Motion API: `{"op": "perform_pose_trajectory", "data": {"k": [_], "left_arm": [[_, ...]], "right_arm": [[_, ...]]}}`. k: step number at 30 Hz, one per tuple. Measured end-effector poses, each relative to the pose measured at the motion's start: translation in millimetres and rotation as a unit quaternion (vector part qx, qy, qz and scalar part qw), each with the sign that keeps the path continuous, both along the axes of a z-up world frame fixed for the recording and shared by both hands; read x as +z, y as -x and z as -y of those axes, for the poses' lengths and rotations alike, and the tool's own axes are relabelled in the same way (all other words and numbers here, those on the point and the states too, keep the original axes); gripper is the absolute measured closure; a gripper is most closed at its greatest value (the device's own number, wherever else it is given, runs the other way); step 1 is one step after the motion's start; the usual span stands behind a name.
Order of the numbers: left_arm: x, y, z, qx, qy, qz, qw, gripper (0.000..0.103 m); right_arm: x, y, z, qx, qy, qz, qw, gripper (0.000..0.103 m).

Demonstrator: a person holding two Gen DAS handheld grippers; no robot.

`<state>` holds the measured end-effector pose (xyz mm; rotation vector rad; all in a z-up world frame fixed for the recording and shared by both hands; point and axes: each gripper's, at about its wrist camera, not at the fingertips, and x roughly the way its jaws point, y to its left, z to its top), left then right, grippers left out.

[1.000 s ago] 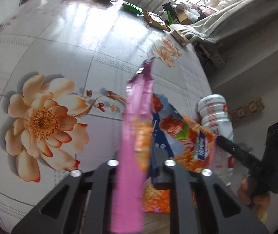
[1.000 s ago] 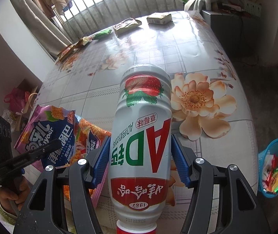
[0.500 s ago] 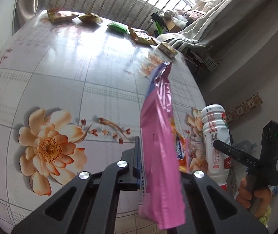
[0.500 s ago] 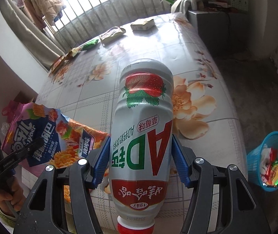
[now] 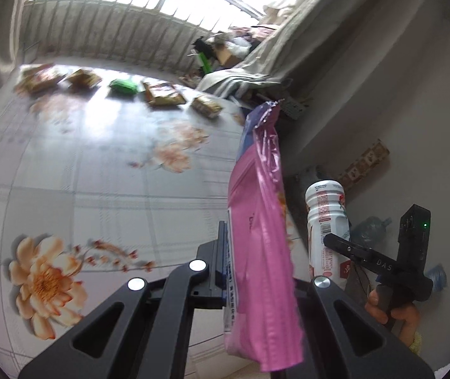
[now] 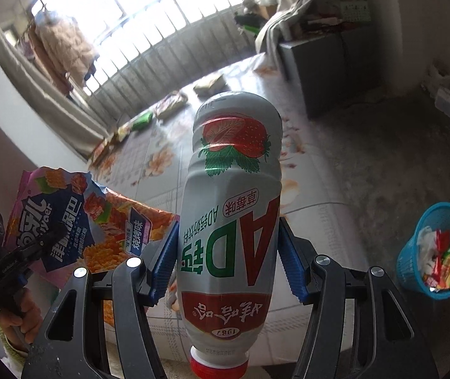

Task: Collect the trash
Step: 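Carry the chip bag and bottle over the blue wastebasket with both tools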

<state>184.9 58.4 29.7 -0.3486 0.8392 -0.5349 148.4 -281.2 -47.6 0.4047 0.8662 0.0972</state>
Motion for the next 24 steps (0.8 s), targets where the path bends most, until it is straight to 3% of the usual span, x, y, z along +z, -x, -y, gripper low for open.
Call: {"op": "perform_pose_trajectory", "data": {"k": [6,11,17,24], "left_arm": [[27,-2,68,-0.079,0.001,0.033,0.9963,0.102],[31,-5,151,-0.150,-0.007,0.039,0.9879,0.102],[17,-5,259,-0.234,-0.022,0.011,0.9720,0.102],[-36,-6,384,-0.285,-0.065,-0.049,0.9549,0.101]], "right_arm": [[7,51,60,-0.082,-0.013,0.025,0.996,0.047],[-11,109,124,-0.178,-0.031,0.022,0.983,0.047],[-45,180,202,-0.302,-0.054,0.001,0.952,0.047],[-86,245,254,-0.384,-0.092,-0.013,0.919,0.046]]}}
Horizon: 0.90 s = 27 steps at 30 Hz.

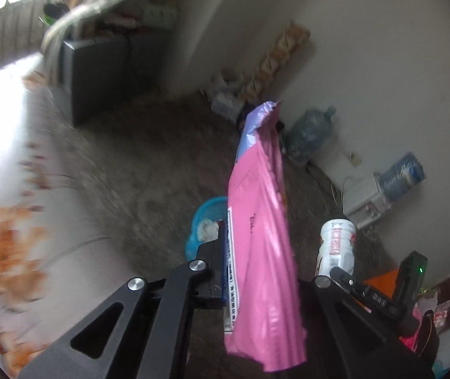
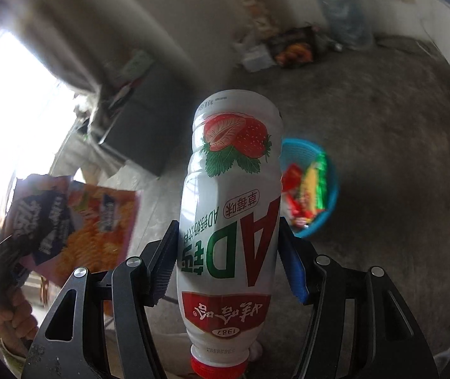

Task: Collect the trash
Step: 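Carry the chip bag and bottle over the blue wastebasket with both tools, then open both tools to drop the chip bag and bottle into the wastebasket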

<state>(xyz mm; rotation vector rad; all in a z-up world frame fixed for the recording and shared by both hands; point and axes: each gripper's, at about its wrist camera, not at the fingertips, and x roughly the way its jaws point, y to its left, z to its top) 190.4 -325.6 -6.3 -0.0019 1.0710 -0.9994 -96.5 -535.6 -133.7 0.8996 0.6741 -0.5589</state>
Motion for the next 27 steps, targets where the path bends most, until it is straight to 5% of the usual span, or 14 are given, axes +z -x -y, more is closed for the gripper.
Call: {"op": "perform_pose_trajectory", "data": {"k": [13,15,16,17,18,22,25,27], "left_arm": [[-135,-23,175,-0.038,-0.092,-0.090,0.9910,0.100],[-152,-28,189,-0.041,-0.099,-0.100,0.9891,0.093],[-165,-30,198,-0.040,-0.107,-0.110,0.9874,0.074],[-174,-31,202,-0.034,-0.121,-0.113,0.9855,0.043],[-183,-33,207,-0.023,-0.140,-0.114,0.9832,0.032],[-195,-37,201,-0.003,-0.169,-0.125,0.9777,0.027],[-173,-43,183,0.016,-0.155,-0.131,0.9791,0.026],[-152,-51,172,0.026,-0.138,-0.127,0.9820,0.025]], "right_arm": [[-63,-18,66,-0.021,-0.083,0.003,0.996,0.046],[-71,-33,71,-0.014,-0.089,0.003,0.996,0.046],[-79,-44,77,-0.010,-0.093,0.000,0.996,0.046],[-84,-53,81,-0.007,-0.097,-0.003,0.995,0.046],[-97,-68,87,-0.002,-0.107,-0.007,0.994,0.046],[-151,-120,102,0.020,-0.147,-0.059,0.987,0.046],[-184,-142,105,0.021,-0.165,-0.124,0.978,0.044],[-188,-142,108,0.003,-0.166,-0.126,0.978,0.043]]}}
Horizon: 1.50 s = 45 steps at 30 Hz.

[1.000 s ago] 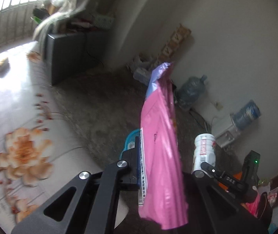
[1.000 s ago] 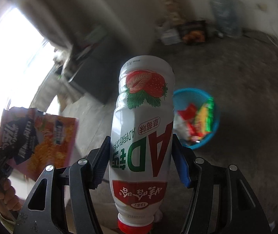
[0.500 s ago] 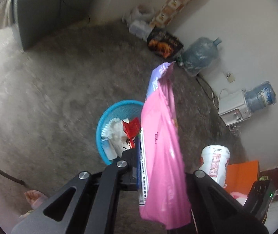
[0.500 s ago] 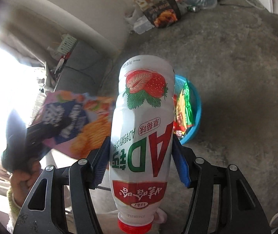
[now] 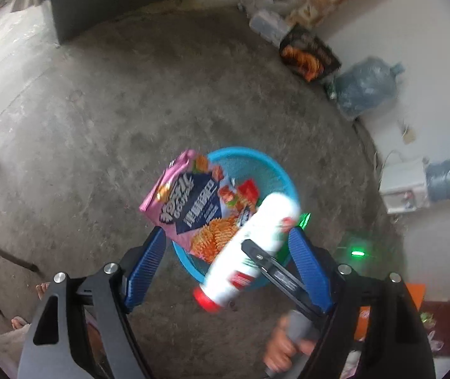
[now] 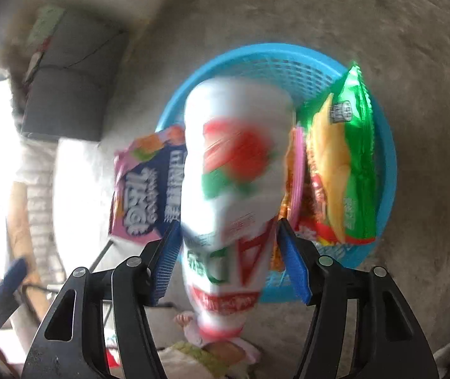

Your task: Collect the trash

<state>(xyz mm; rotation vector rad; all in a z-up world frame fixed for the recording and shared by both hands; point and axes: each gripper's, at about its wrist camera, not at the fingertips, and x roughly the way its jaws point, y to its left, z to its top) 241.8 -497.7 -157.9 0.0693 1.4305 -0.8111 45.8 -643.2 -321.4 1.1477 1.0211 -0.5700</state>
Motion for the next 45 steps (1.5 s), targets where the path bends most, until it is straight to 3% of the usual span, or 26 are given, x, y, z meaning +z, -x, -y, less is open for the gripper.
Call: {"op": "perform_pose_trajectory", "data": {"k": [2,7,11,18,24,29,32,36,45], "left_arm": [[30,-4,-10,0.004,0.023,0.015,0.9996,0.024],[107,-1,-49,-0.008,0.080,0.073,0.9941,0.019],[151,7,-101,-0.008,0.095,0.107,0.9897,0.017],[191,40,-216,-0.018,0.094,0.194,0.9764,0.008],[194,74,-327,0.060,0.071,0.246,0.9649,0.006],[195,101,-396,0.140,0.052,0.275,0.9498,0.006],[201,121,-431,0.173,0.054,0.294,0.9383,0.006],[207,144,-466,0.212,0.051,0.309,0.9259,0.006],[217,166,-523,0.276,0.053,0.315,0.9068,0.006]], "right_arm": [[10,-2,1,-0.002,0.020,0.017,1.000,0.043],[23,-10,5,0.001,0.048,-0.003,0.999,0.043],[32,2,4,-0.021,0.056,0.002,0.998,0.043],[41,41,-11,-0.020,0.078,0.001,0.997,0.043],[96,75,-60,0.028,0.141,0.015,0.990,0.036],[164,74,-140,0.128,0.231,0.043,0.964,0.021],[206,66,-205,0.203,0.282,0.087,0.934,0.011],[241,58,-267,0.252,0.312,0.120,0.908,0.008],[292,46,-352,0.283,0.349,0.153,0.880,0.008]]}}
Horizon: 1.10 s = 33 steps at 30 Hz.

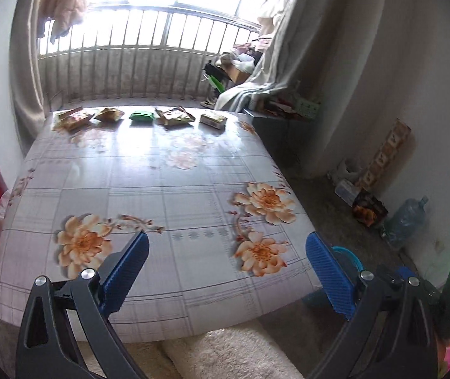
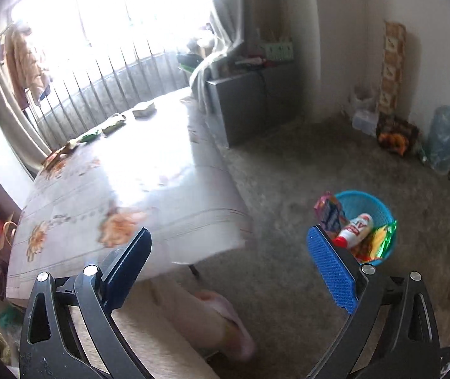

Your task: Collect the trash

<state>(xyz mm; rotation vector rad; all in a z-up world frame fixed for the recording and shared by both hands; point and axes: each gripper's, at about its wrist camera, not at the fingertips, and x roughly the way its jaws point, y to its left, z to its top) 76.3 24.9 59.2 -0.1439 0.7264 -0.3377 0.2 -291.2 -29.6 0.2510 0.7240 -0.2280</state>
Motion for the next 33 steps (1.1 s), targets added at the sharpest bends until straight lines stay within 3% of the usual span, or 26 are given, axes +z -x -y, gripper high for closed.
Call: {"op": "perform_pose_trajectory", "data": {"k": [4,10,14,23,33], "left_arm": [[-2,-2,-10,0.025,-0.022,-0.012,0.9994,0.006],[-31,3,-13,0.072,-0.098,-0.012,0.9925,0.006],[-50,9,-17,0.095,-0.103,-0.039,0.9894,0.006],[-82,24,-18,0.120,-0.116,-0.116,0.9791,0.006],[-89,18,1,0.105,-0.149,-0.135,0.9739,0.006]], "right_arm": [[6,-5,-32,-0.012,0.024,0.006,1.000,0.008],[-1,-9,-77,0.010,0.095,0.005,0.995,0.008],[-14,-9,-101,0.039,0.125,-0.011,0.991,0.008],[-61,-1,-122,0.073,0.100,-0.101,0.987,0.008],[-63,-3,-101,0.038,0.102,-0.115,0.987,0.008]]}}
